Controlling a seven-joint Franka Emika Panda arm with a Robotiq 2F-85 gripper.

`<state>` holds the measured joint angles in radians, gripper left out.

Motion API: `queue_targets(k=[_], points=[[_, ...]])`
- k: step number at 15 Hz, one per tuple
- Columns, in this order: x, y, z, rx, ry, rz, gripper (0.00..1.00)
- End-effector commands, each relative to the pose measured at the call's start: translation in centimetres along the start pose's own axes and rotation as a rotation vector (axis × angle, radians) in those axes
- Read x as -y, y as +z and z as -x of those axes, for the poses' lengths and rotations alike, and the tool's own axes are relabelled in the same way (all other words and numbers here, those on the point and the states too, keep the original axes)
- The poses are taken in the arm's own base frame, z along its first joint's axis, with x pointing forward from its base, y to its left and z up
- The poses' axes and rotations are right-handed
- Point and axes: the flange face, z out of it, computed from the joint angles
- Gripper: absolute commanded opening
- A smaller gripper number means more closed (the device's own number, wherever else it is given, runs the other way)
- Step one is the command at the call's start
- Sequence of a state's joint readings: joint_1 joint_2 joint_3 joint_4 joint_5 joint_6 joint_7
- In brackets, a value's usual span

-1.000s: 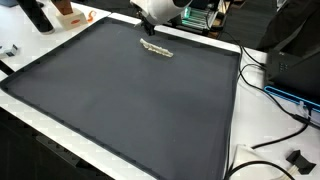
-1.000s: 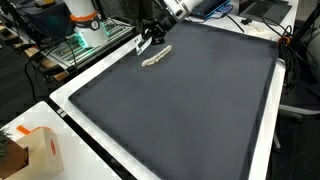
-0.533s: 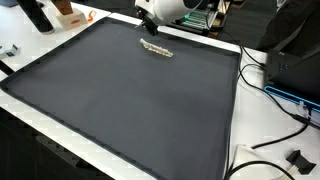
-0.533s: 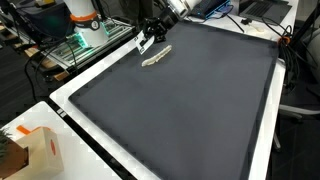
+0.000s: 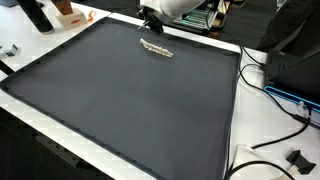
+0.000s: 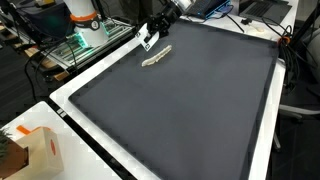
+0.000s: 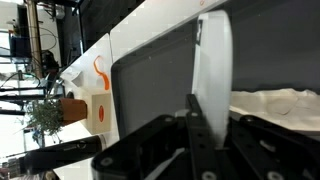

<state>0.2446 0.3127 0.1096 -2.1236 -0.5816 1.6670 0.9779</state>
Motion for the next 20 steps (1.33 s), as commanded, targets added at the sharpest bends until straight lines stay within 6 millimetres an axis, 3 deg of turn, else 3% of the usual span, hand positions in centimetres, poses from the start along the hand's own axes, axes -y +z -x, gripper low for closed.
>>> queue_targets(k=[1, 9, 14, 20], points=[[-1.2, -1.0, 1.2, -0.035, -0.077, -0.055, 0.01], [-3.9, -3.5, 3.0, -0.112, -0.234, -0.233, 0.01], [-6.0, -5.0, 3.3, -0.169, -0.325, -0.391, 0.01], [-8.4, -5.4, 3.1, -0.221, -0.388, -0.565, 0.01]])
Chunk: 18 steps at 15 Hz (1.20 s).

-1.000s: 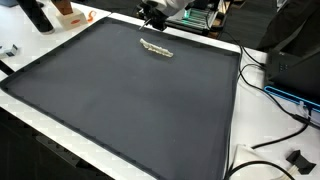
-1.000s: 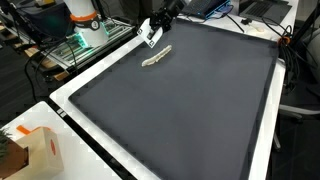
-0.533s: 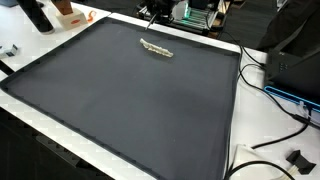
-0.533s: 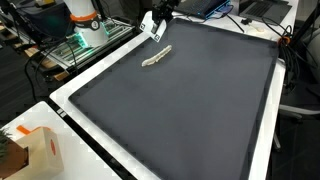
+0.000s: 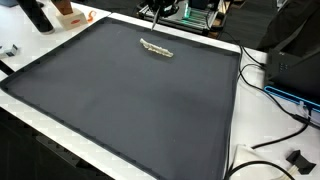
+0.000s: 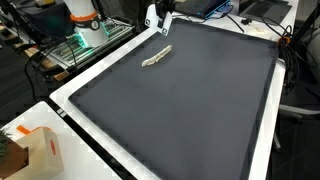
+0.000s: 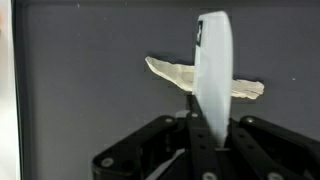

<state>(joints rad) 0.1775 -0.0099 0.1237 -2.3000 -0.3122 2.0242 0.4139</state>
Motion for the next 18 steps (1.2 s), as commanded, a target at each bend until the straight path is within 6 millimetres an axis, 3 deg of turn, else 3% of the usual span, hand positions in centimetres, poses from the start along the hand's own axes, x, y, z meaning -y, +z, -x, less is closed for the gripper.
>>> queue_targets(k=[1, 14, 15, 18], points=[[-1.5, -0.4, 1.2, -0.037, -0.02, -0.106, 0.01], [-4.1, -2.1, 3.5, -0.084, -0.08, -0.3, 0.01], [-3.5, -2.2, 2.4, -0.057, -0.073, -0.266, 0.04], [-3.9, -2.5, 2.7, -0.069, -0.078, -0.275, 0.04]])
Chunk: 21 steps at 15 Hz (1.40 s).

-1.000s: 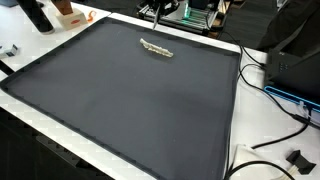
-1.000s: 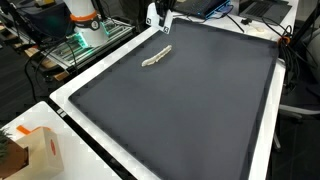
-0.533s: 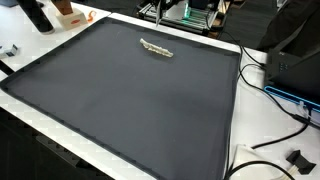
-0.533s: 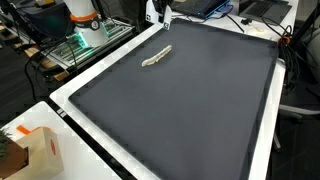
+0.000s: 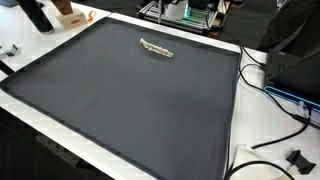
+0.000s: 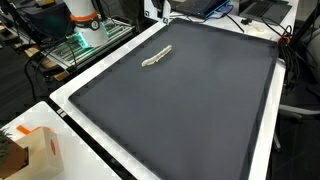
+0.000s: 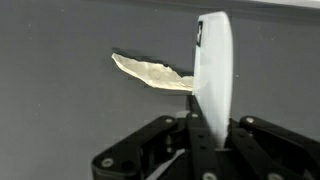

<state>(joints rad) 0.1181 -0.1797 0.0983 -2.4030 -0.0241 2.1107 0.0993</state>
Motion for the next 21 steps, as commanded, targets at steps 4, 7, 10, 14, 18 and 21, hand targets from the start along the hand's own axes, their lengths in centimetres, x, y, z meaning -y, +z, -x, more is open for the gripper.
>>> queue_targets(k=[4, 7, 10, 14, 18, 21], points=[[0.3, 0.6, -0.2, 0.003, -0.024, -0.006, 0.01], [1.3, 2.0, -0.3, -0.049, -0.099, -0.01, 0.01], [1.7, 4.2, -0.4, -0.075, -0.139, -0.036, 0.01], [2.1, 6.9, -0.1, -0.123, -0.205, -0.066, 0.01], [2.5, 9.0, 0.0, -0.152, -0.222, -0.134, 0.01], [2.1, 10.4, -0.3, -0.167, -0.194, -0.136, 0.01]])
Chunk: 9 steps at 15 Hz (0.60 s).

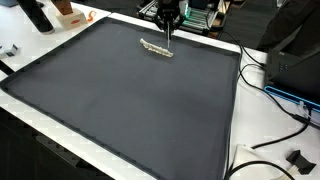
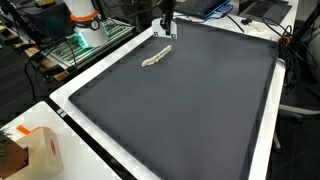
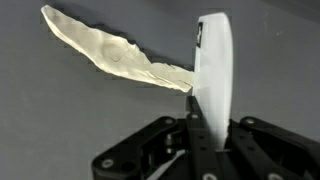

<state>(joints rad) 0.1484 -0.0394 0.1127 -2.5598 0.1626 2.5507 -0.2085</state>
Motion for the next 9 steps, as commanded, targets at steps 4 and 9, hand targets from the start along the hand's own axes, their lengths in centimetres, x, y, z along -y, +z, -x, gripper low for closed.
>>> queue_targets(k=[4, 9], points=[[-0.4, 2.6, 0.0, -0.017, 0.029, -0.016, 0.01], [-0.7, 3.8, -0.5, 0.005, 0.048, -0.045, 0.01]])
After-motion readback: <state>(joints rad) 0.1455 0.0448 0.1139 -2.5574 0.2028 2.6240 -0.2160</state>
